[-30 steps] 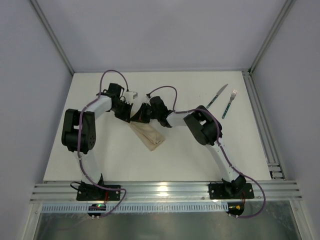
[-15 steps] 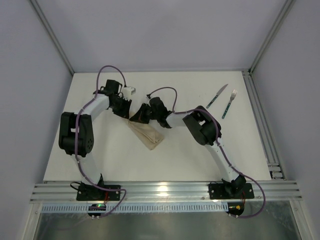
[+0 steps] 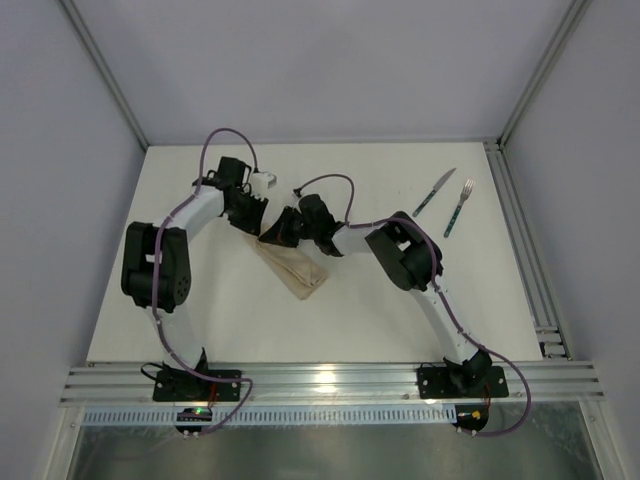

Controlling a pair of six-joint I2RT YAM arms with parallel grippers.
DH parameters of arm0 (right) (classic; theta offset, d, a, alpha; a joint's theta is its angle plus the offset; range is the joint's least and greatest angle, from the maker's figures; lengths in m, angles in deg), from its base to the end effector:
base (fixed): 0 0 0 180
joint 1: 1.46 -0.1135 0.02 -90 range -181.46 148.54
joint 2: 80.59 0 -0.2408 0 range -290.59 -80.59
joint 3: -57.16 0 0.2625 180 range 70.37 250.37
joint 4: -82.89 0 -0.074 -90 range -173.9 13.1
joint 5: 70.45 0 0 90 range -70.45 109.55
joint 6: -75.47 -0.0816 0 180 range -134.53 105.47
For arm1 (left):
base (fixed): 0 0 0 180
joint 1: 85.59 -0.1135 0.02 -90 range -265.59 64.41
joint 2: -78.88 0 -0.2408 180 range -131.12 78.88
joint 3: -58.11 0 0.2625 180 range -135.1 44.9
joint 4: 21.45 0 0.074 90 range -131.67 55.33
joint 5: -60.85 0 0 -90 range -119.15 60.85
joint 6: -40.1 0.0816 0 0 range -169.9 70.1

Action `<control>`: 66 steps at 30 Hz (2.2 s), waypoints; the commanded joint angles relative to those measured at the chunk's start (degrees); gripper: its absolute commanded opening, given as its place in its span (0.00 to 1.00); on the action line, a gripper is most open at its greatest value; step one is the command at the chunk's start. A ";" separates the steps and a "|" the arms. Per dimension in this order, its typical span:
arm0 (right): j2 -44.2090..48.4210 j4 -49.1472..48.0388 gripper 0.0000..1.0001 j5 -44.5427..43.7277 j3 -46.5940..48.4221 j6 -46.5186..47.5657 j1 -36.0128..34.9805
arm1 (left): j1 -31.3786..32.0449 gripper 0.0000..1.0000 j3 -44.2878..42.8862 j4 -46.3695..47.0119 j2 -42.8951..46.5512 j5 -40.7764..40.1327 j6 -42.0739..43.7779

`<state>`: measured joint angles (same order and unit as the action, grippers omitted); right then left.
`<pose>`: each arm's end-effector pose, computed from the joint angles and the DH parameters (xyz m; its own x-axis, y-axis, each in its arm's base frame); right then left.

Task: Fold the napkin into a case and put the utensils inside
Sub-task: Stuff the top corner of the smaller-rectangle-folded napkin into the folded napkin.

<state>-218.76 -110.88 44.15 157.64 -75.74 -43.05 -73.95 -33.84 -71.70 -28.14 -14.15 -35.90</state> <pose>0.3833 0.3856 0.0535 -0.9244 0.2450 -0.2923 -0.1620 0.4417 0.8824 0.3951 -0.1030 0.1366 -0.7908 0.4015 -0.4620 0.5071 0.8525 -0.1272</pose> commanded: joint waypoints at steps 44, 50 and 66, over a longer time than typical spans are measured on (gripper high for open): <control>-3.69 -1.51 0.04 1.33 6.16 -2.07 -2.01 | 1.28 0.00 0.43 1.53 0.67 7.14 1.21; -3.25 1.40 0.04 0.80 6.60 -0.23 -2.10 | 0.67 0.00 -0.54 1.79 -1.87 6.53 0.94; 6.85 0.97 0.15 0.80 -0.77 6.54 -1.66 | -1.00 0.00 -2.30 -1.11 -9.70 2.31 1.38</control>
<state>-218.01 -109.07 43.12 158.18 -71.83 -43.72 -75.55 -36.01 -74.35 -34.87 -10.93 -35.31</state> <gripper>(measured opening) 0.142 0.005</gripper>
